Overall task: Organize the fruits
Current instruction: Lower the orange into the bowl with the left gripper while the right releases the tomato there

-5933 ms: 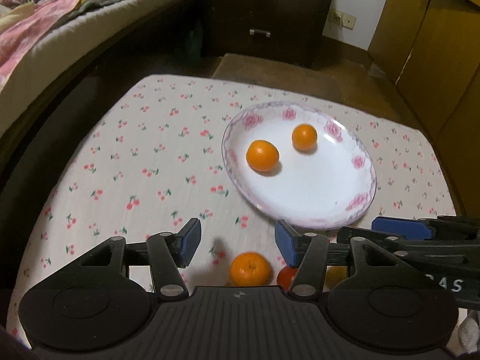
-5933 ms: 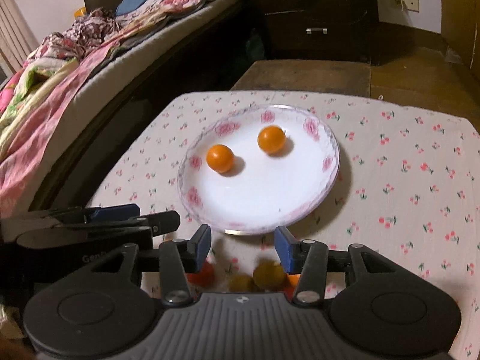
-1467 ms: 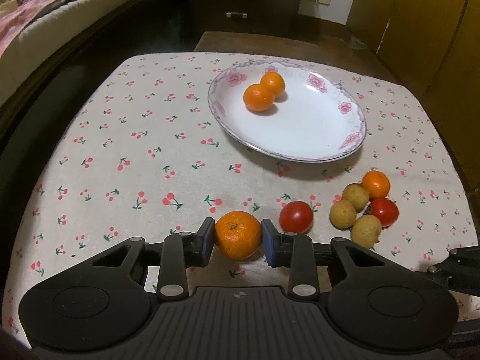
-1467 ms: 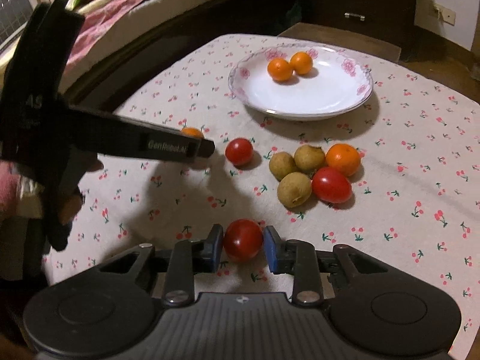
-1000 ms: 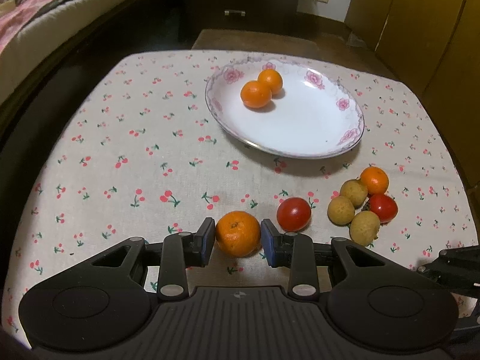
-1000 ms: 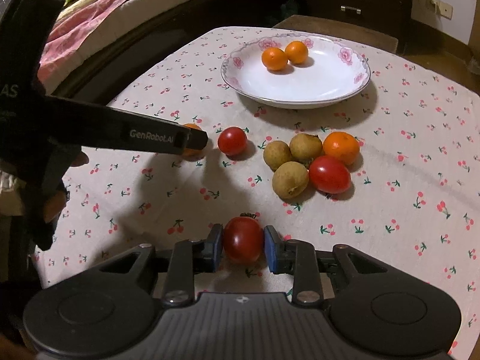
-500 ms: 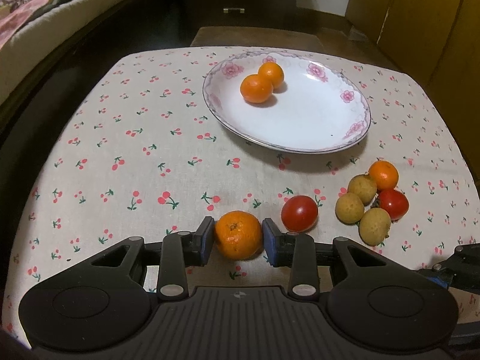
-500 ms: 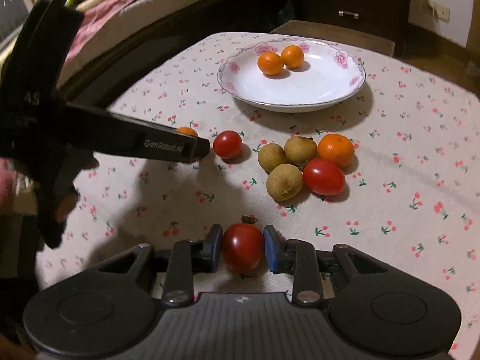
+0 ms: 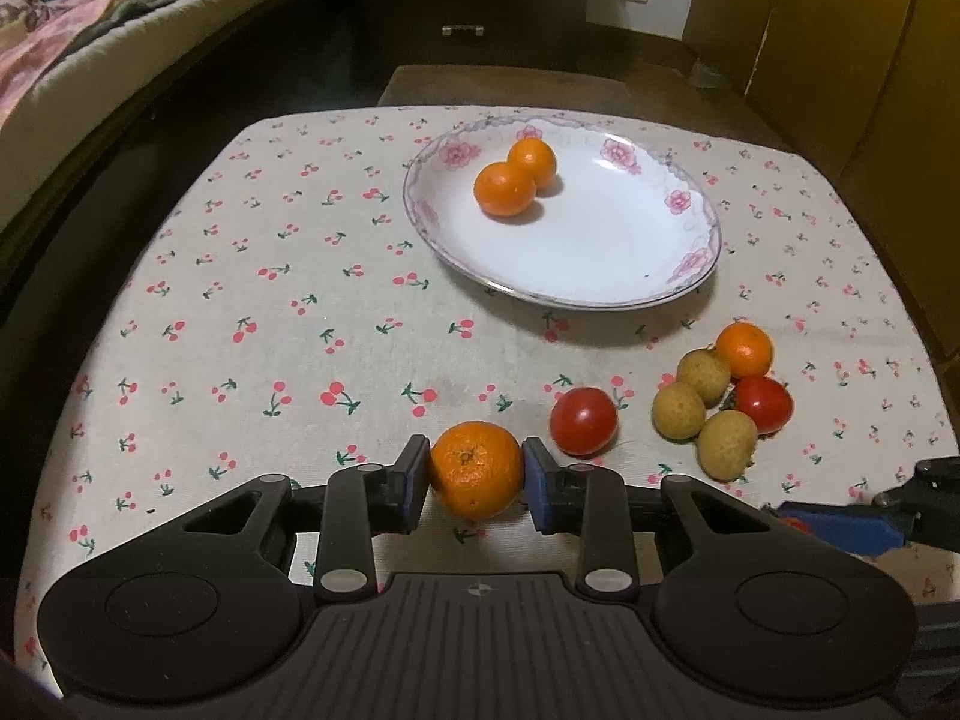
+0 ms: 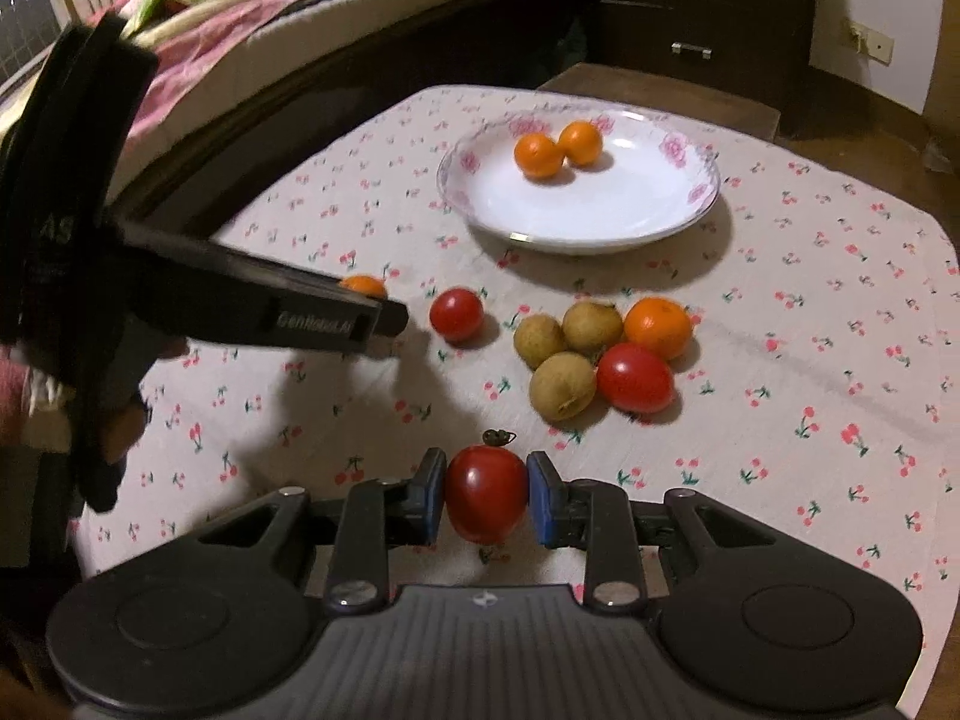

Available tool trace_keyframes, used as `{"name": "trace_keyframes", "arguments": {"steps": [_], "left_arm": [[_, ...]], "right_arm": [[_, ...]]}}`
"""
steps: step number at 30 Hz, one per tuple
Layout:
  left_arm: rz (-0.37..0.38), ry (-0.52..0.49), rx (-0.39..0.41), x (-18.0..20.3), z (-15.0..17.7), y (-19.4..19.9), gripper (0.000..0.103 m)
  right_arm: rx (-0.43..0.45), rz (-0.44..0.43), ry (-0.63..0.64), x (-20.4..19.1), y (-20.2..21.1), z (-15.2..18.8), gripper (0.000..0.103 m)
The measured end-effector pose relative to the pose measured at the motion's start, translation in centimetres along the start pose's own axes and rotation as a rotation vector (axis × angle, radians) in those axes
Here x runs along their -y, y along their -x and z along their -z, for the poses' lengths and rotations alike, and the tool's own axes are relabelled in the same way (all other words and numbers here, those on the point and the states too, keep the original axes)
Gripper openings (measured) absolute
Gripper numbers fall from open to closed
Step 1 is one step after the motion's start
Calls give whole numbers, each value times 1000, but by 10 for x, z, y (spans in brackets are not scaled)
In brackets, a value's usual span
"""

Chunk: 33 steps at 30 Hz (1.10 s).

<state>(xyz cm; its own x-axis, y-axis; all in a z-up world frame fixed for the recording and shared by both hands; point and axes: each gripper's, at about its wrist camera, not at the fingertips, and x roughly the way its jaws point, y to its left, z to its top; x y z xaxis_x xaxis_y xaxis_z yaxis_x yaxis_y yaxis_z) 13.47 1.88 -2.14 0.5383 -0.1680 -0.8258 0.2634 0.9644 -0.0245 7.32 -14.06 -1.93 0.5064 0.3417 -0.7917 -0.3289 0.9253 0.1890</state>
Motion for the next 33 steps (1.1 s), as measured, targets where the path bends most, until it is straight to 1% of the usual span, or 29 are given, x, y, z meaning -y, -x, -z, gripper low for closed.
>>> {"name": "trace_keyframes", "arguments": {"steps": [7,14,18,22,25,28,33], "left_arm": [[34,3,35,8,-9,12,41],[43,13,44,12,-24,6,41],[45,11,53,16,-37,2,41],[44,15,58,18,-52,-7,41],[39,13,57,19,-62,-17,41],[37,15,53,20,-69,-27,41],[25,19,40,19,-78,-43,41]], "right_arm": [[49,-6,-24,6,6,-15,29],[95,6,-57,21,3,-41,29],[115,27,-57,31,-3,-56,29],[127,34,-76,43,-9,-72,29],[137,44,-67,49,-17,-86,29],[134,55,-71,58,-28,-98,29],[121,48,-82,71,-45,-111,29]]}}
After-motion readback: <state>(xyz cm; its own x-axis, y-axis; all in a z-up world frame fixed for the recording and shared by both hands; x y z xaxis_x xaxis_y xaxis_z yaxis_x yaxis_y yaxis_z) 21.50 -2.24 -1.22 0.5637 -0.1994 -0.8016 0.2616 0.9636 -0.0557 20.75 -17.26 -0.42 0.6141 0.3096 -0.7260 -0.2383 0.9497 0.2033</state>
